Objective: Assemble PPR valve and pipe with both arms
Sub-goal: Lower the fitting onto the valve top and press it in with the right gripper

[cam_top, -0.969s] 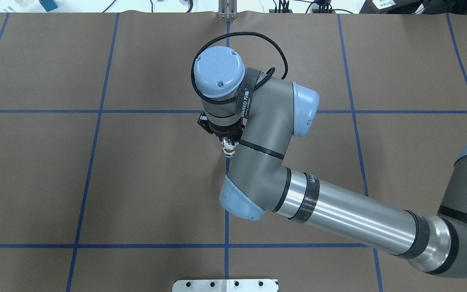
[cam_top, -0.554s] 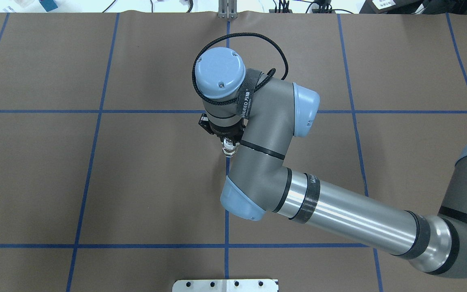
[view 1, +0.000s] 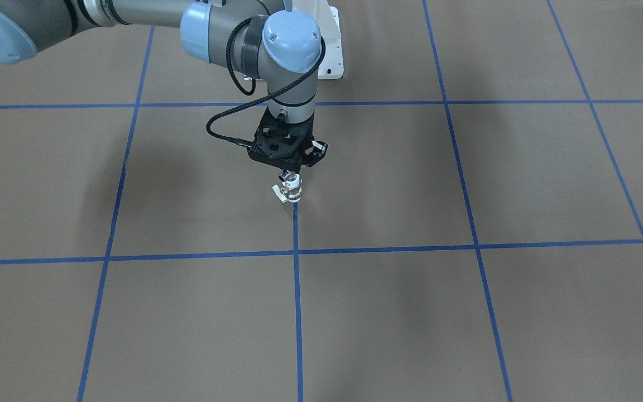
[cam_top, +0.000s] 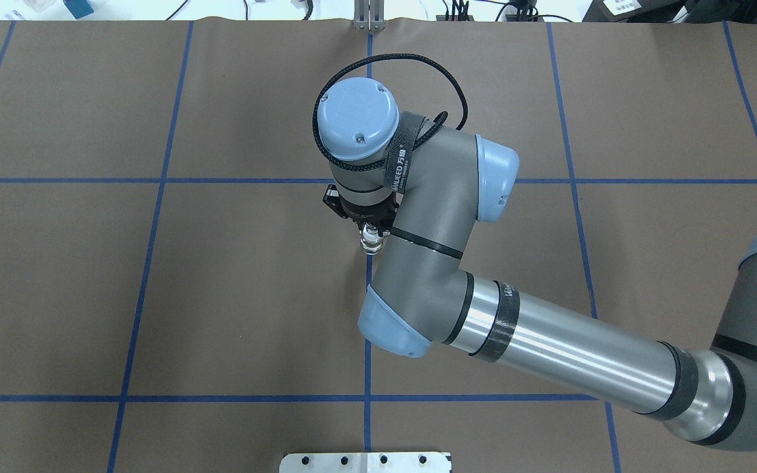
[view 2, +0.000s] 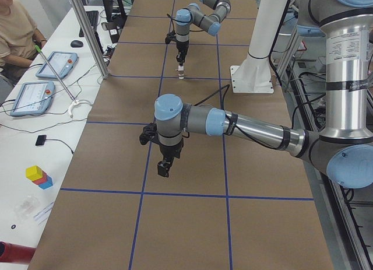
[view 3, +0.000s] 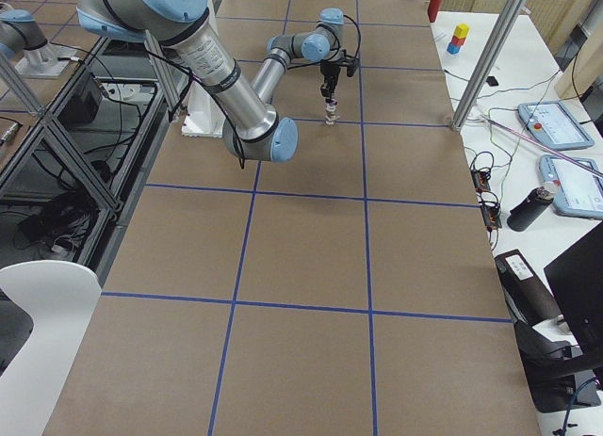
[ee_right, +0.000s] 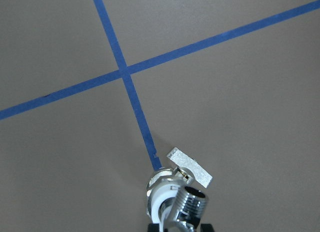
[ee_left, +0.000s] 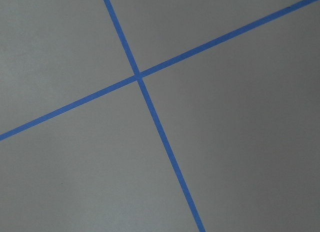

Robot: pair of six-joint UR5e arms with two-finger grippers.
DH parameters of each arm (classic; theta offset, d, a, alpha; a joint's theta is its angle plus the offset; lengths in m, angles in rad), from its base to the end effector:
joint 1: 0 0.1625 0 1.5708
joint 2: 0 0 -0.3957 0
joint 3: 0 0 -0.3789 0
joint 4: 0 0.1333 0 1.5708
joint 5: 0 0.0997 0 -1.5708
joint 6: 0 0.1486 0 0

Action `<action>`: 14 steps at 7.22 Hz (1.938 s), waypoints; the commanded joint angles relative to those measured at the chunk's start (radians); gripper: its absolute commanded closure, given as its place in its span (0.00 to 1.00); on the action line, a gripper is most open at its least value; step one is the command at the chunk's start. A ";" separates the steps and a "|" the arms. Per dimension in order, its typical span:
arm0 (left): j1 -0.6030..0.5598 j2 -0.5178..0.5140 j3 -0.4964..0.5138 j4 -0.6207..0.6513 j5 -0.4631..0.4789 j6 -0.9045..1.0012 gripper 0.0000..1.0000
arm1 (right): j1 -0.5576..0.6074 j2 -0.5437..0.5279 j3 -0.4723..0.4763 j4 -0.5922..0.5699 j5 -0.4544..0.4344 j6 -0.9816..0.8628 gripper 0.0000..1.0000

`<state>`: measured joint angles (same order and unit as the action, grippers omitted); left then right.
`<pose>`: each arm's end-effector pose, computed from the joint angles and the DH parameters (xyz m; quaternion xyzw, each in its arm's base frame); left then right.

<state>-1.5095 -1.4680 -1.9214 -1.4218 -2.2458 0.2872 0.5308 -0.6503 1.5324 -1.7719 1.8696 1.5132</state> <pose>-0.0136 -0.4390 0.5688 0.0836 0.3234 0.1795 0.9253 -0.5778 -0.4430 0.1571 -0.0385 -0.3567 0.1702 0.9178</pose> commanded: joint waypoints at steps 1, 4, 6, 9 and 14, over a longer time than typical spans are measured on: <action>0.000 0.000 0.001 0.000 0.000 0.000 0.00 | 0.000 -0.005 0.000 0.026 -0.001 -0.001 0.75; 0.000 0.000 0.001 0.000 0.000 0.000 0.00 | 0.000 -0.012 0.000 0.032 -0.001 0.001 0.72; 0.000 0.000 0.001 0.000 0.000 0.000 0.00 | 0.000 -0.012 0.000 0.032 -0.003 -0.001 0.69; 0.000 0.000 0.001 0.001 0.000 0.000 0.00 | 0.000 -0.012 0.000 0.032 -0.020 -0.001 0.53; 0.002 -0.002 0.002 0.001 0.000 0.000 0.00 | 0.008 -0.003 0.003 0.029 -0.030 -0.021 0.00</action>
<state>-1.5080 -1.4695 -1.9192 -1.4205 -2.2457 0.2868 0.5326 -0.6592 1.5338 -1.7408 1.8411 1.5012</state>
